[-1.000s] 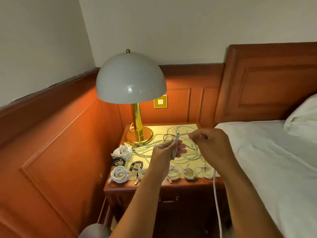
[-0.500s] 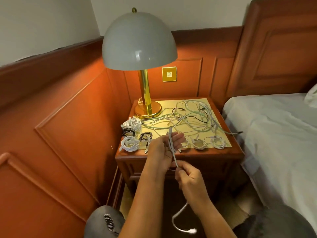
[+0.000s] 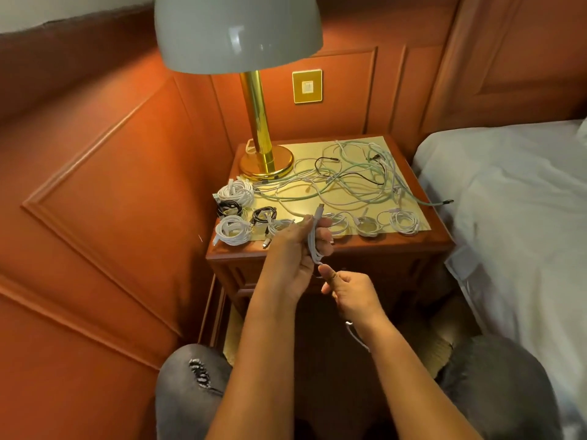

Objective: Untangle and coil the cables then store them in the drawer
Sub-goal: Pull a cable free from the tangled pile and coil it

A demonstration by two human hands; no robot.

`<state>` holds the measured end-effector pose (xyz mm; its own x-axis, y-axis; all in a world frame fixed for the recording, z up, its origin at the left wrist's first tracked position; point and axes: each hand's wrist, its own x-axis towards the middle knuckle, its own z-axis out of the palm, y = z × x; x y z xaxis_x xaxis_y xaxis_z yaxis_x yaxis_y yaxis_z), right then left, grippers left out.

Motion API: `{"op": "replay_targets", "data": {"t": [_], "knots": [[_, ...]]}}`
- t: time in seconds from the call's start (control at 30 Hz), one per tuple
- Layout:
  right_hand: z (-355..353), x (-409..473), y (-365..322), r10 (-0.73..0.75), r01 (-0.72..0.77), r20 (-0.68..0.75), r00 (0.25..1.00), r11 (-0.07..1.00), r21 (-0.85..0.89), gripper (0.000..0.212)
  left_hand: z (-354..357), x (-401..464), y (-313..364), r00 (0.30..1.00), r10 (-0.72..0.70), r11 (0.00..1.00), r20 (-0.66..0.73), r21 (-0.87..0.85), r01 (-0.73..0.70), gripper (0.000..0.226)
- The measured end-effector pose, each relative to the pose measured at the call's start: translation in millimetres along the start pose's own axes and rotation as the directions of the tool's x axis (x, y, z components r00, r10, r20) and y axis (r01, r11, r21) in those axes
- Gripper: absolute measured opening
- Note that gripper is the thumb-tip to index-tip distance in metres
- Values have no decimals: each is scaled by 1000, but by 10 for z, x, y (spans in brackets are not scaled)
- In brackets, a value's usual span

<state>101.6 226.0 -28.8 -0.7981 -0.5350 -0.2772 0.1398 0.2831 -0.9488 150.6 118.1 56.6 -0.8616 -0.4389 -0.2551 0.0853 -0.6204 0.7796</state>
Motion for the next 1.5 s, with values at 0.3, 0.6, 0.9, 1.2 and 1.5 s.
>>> {"op": "replay_targets", "data": {"t": [0.3, 0.6, 0.9, 1.2, 1.5], "knots": [[-343, 404, -382, -219, 240, 114, 969, 946, -218, 19, -105, -28, -85, 998, 45, 986, 49, 156, -52, 32], [-530, 581, -900, -422, 327, 51, 905, 615, -717, 28, -101, -35, -123, 991, 51, 917, 125, 387, -96, 38], [-492, 313, -1072, -485, 468, 174, 857, 592, -656, 13, -50, 122, -334, 1000, 21, 892, -20, 452, -9, 35], [-187, -87, -630, -463, 448, 42, 885, 824, -348, 29, 106, 324, -190, 991, 34, 977, -129, 215, -6, 33], [-146, -69, -309, -285, 288, -56, 957, 956, 51, 17, 226, 484, 47, 1000, -16, 1000, 13, 25, 16, 31]]}}
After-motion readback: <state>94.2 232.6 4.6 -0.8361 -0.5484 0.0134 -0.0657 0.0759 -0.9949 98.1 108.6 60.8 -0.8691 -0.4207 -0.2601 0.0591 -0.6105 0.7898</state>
